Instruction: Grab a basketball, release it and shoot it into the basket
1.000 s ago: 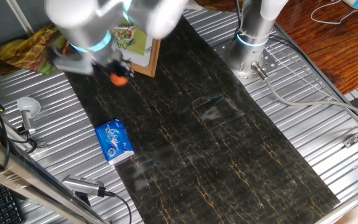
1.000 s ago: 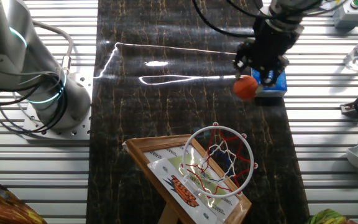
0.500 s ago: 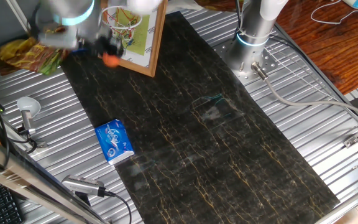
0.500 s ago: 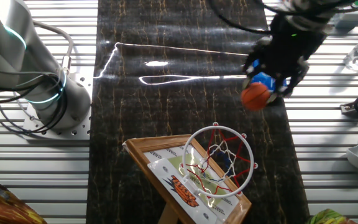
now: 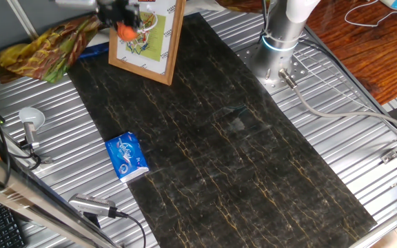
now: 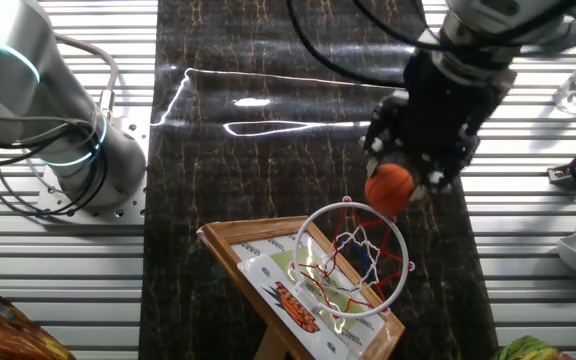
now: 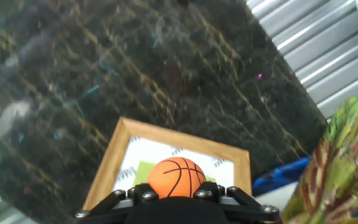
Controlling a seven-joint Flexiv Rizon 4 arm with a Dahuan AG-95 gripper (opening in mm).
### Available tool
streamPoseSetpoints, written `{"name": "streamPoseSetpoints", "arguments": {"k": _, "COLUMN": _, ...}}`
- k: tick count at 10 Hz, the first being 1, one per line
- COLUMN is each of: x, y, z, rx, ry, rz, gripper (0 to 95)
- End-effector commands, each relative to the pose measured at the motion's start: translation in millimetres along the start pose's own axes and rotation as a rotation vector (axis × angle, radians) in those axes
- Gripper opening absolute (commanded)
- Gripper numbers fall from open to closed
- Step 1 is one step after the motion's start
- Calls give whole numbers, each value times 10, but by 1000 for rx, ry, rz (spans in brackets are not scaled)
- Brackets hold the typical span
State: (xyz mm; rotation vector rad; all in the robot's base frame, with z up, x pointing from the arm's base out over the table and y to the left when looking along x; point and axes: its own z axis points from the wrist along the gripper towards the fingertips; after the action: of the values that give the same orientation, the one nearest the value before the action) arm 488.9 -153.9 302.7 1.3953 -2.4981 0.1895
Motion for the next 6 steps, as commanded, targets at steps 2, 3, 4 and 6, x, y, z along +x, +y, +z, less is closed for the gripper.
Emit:
{"name": "streamPoseSetpoints", "arguments": {"k": 2, "x": 266, "y": -3, "z": -101, "rx": 4, "ry": 6, "rz": -21, "gripper": 0}}
{"name": "streamPoseSetpoints", "arguments": {"k": 3, "x": 309, "y": -5, "z": -107, "rx": 4, "ry": 4, "rz": -28, "gripper": 0}}
{"name": "streamPoseSetpoints", "arguments": {"k": 4, "x": 316, "y": -1, "z": -104, "rx": 6, "ry": 6, "rz": -27, "gripper": 0}}
{"name": "streamPoseSetpoints", "arguments": {"k": 6, "x": 334, "y": 5, "z": -68, "rx": 9, "ry": 4, "rz": -29, "gripper": 0}}
